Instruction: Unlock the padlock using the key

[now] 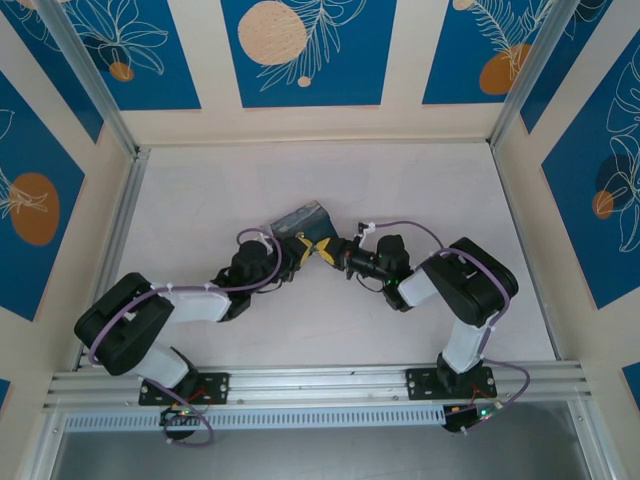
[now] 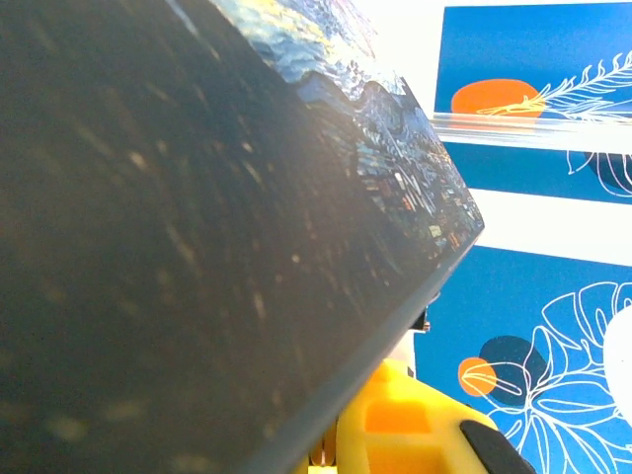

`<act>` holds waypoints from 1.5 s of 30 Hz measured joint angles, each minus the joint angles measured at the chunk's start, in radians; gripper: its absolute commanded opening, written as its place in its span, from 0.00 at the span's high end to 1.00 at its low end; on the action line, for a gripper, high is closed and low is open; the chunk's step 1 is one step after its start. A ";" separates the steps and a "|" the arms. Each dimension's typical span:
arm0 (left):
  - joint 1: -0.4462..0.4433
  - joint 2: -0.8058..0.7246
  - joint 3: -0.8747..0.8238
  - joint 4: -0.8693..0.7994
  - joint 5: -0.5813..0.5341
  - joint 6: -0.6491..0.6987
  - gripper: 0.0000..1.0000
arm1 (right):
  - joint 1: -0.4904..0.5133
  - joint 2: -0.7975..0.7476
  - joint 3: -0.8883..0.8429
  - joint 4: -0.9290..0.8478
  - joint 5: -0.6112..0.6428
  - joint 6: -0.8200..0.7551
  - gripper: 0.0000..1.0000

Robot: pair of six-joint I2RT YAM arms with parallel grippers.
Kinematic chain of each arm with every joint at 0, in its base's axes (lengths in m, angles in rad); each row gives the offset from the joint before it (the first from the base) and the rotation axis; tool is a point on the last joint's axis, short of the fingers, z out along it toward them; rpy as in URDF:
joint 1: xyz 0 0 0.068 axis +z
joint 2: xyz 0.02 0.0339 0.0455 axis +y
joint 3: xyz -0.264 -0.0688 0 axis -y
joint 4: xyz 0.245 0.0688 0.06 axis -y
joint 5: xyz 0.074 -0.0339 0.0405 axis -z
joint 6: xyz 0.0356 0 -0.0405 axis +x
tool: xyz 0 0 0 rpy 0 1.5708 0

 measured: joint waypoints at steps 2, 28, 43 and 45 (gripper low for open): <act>0.000 -0.002 0.000 -0.007 -0.004 0.012 1.00 | 0.000 0.000 0.007 -0.011 -0.003 0.003 1.00; -0.035 -0.002 -0.067 -0.100 0.002 0.206 1.00 | -0.053 -0.385 -0.070 -0.587 -0.036 -0.245 0.14; -0.010 0.006 -0.013 -0.235 0.114 0.283 1.00 | 0.118 -0.584 0.150 -1.375 0.308 -0.899 0.43; -0.010 0.006 0.003 -0.253 0.130 0.285 1.00 | 0.174 -0.552 0.162 -1.409 0.368 -0.956 0.44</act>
